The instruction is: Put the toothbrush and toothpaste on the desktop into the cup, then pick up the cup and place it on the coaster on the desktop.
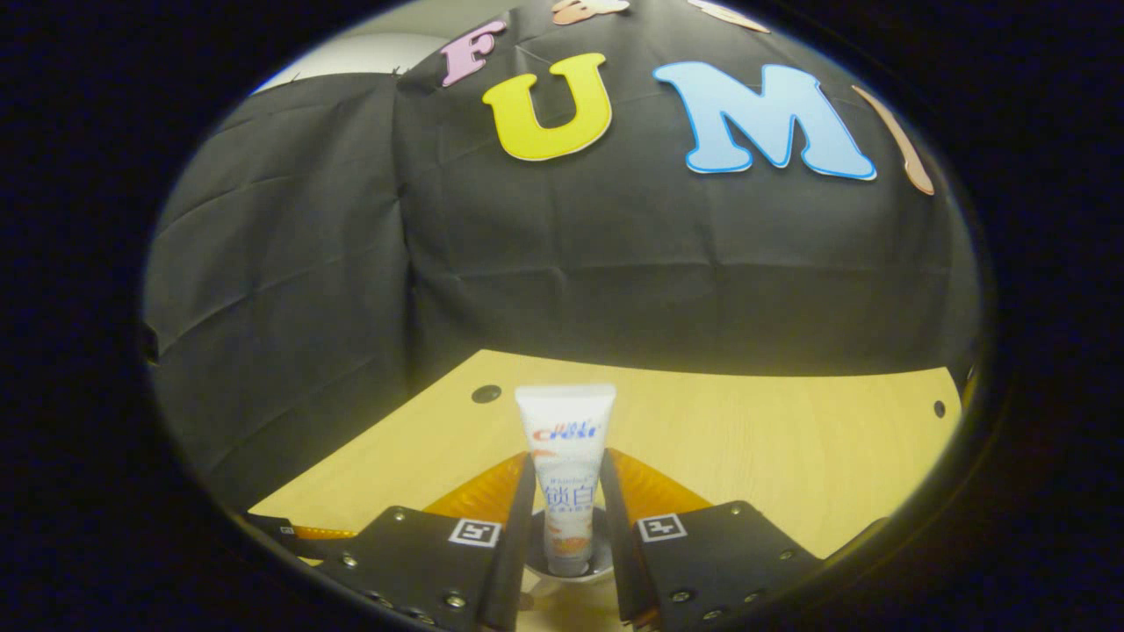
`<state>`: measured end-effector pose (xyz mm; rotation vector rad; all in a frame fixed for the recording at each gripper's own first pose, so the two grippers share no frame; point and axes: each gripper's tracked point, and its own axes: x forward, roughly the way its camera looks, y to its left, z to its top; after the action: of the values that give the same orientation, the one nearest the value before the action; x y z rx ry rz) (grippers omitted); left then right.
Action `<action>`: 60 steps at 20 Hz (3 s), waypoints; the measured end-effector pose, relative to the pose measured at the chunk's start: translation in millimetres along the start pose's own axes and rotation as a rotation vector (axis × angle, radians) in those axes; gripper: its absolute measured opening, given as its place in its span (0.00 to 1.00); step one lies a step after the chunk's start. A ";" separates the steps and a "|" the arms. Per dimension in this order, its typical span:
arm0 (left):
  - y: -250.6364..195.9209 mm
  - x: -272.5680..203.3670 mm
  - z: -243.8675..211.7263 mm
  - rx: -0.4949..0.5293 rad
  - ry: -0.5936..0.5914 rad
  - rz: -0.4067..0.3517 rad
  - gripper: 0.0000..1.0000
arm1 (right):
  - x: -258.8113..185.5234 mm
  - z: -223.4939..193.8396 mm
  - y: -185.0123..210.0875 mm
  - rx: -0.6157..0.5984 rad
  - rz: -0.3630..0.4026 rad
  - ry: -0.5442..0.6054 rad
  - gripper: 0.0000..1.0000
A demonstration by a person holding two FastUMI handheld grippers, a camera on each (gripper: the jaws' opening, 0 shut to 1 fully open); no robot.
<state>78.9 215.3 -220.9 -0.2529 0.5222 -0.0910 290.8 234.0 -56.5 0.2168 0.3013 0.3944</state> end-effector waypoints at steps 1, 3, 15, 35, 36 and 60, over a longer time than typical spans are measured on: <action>-0.4 -0.7 1.1 -0.001 0.000 0.001 0.89 | -2.5 0.0 0.7 0.001 0.005 0.001 0.51; -2.1 -0.8 -0.3 0.000 -0.003 0.000 0.89 | -8.2 2.6 -0.5 0.002 0.003 -0.008 0.78; -33.1 -13.4 8.9 0.030 -0.028 0.008 0.96 | -53.9 31.4 -19.6 0.017 0.013 -0.073 0.88; -70.1 46.5 -33.9 0.062 0.249 -0.014 0.89 | -218.7 -9.9 -115.2 0.047 -0.236 -0.043 0.88; -69.6 51.1 -38.5 0.061 0.270 -0.012 0.89 | -225.3 -16.8 -120.8 0.048 -0.257 -0.030 0.88; -56.4 104.9 -80.9 0.188 0.528 0.031 0.62 | -228.4 -64.5 -165.0 0.166 -0.325 0.088 0.88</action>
<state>127.5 127.8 -324.4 -0.0321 1.0359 -0.1775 125.4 1.9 -104.3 0.3081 0.4489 0.0567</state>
